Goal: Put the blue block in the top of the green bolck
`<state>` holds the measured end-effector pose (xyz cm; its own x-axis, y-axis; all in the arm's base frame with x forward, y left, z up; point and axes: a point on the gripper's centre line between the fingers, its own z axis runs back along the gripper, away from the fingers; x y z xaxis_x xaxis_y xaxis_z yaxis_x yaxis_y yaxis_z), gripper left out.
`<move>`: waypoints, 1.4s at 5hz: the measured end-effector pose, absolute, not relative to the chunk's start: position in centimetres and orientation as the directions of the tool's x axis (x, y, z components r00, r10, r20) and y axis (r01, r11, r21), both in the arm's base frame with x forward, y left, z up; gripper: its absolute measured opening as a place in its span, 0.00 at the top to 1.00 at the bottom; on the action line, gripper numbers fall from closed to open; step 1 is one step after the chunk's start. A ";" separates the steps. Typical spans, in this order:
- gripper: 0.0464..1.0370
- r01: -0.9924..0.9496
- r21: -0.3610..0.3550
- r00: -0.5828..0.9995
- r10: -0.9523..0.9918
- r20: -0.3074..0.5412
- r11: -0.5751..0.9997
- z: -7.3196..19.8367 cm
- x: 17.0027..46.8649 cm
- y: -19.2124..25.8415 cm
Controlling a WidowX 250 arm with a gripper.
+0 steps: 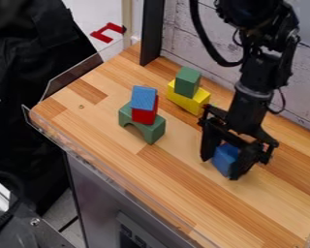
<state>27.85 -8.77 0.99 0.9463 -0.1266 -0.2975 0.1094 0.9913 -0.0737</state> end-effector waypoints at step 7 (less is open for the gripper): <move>0.46 -0.284 -0.016 0.959 0.284 0.000 0.959 15.2 33.6 -0.8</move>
<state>33.65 -0.81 15.24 0.9589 0.2838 -0.0001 -0.2837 0.9588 -0.0158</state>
